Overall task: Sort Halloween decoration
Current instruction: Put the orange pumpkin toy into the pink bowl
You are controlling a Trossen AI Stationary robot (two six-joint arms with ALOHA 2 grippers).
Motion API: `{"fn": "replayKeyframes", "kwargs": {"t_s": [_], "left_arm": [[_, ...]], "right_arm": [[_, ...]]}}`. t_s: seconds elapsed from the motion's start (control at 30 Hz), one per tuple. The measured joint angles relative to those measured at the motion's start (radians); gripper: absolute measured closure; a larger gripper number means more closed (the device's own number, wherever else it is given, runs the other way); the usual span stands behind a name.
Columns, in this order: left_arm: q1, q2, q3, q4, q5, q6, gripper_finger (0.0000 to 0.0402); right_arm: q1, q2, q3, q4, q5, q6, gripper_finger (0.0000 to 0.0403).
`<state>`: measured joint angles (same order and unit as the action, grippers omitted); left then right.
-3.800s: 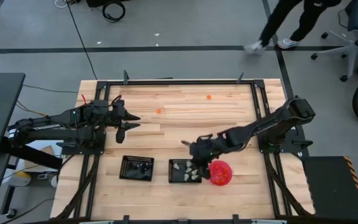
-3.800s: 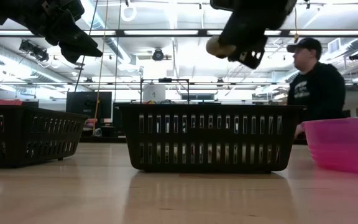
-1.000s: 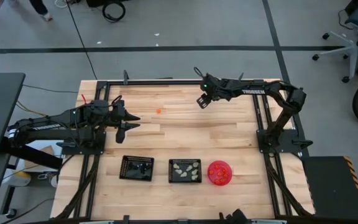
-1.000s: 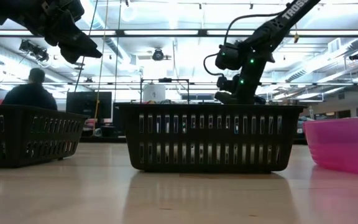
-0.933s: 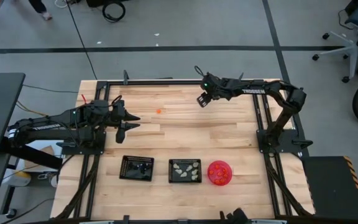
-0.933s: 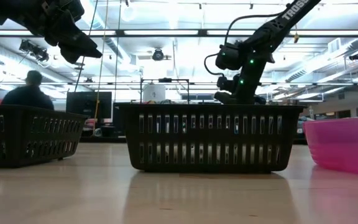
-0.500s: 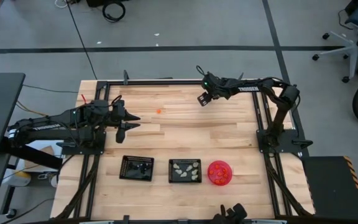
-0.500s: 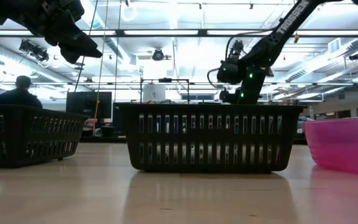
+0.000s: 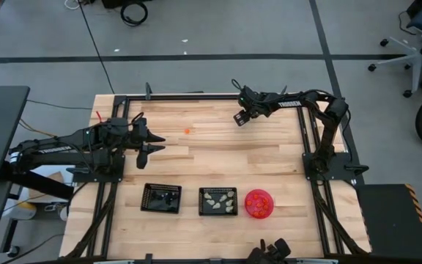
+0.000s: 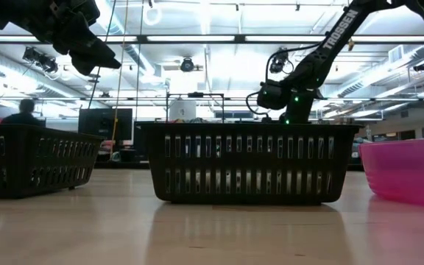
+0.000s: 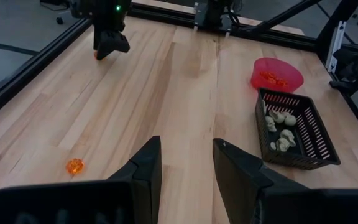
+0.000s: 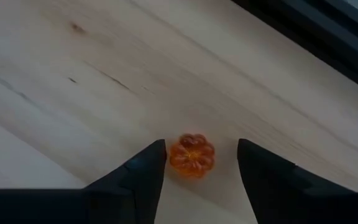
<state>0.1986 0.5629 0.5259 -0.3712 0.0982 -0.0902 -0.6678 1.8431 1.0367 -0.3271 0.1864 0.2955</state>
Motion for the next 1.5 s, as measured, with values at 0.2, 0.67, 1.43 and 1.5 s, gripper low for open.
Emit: {"fn": "replayKeyframes", "kwargs": {"t_s": [0.2,0.67,1.43,1.5], "left_arm": [[0.000,0.000,0.000,0.000,0.000,0.000,0.0285],[0.000,0.000,0.000,0.000,0.000,0.000,0.0285],[0.000,0.000,0.000,0.000,0.000,0.000,0.0285],[0.000,0.000,0.000,0.000,0.000,0.000,0.0285]], "right_arm": [[-0.001,0.001,-0.005,0.012,-0.005,-0.005,0.0231],[0.013,-0.003,-0.005,0.003,-0.057,-0.023,0.0301],[0.196,-0.186,-0.008,-0.127,-0.170,0.021,0.0299],[0.224,-0.196,-0.008,-0.129,-0.182,0.029,0.0299]]}}
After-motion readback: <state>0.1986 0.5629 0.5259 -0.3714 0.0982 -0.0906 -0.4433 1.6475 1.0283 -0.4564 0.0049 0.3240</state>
